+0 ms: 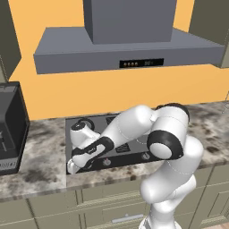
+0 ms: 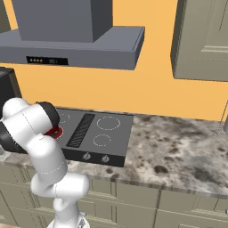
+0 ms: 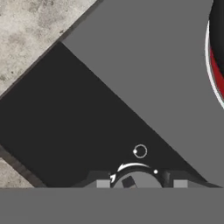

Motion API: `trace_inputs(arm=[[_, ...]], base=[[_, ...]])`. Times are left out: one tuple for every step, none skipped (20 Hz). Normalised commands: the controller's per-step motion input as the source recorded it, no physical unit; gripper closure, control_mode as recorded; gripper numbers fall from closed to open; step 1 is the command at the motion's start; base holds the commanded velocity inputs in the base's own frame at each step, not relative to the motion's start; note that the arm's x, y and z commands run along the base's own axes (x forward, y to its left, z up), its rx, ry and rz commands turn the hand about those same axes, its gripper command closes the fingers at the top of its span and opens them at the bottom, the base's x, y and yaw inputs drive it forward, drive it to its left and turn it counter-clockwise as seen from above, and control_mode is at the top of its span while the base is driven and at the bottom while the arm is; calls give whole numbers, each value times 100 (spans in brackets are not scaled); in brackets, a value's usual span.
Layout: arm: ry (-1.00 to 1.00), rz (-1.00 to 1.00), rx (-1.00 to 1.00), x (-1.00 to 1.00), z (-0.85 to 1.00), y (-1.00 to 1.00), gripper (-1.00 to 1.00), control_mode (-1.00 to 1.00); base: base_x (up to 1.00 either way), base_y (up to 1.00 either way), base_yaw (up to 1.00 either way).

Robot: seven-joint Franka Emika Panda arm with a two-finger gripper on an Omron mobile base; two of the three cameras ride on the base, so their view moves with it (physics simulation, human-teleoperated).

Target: The kettle is done boiling. Turn off the stove, then wait for 300 timesteps before moving the kettle to the dining table.

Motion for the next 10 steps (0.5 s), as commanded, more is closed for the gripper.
trace_inputs(arm=[[0, -28, 4, -28, -9, -13, 100, -100], [0, -28, 4, -27, -10, -13, 100, -100], [0, -27, 3, -26, -13, -12, 100, -100], [0, -24, 0, -22, -14, -3, 100, -100], [-1, -19, 0, -22, -10, 0, 100, -100], [0, -11, 0, -14, -6, -2, 100, -100], [0, 0, 0, -1, -5, -8, 100, -100], [0, 0, 0, -6, -3, -9, 100, -100], [0, -1, 0, -9, -7, -10, 100, -100], [0, -6, 0, -6, -3, -10, 100, -100]], base=[[0, 0, 0], [0, 0, 0], [0, 0, 0], [0, 0, 0], [0, 0, 0], [0, 0, 0], [0, 0, 0], [0, 0, 0], [0, 0, 0], [0, 0, 0]])
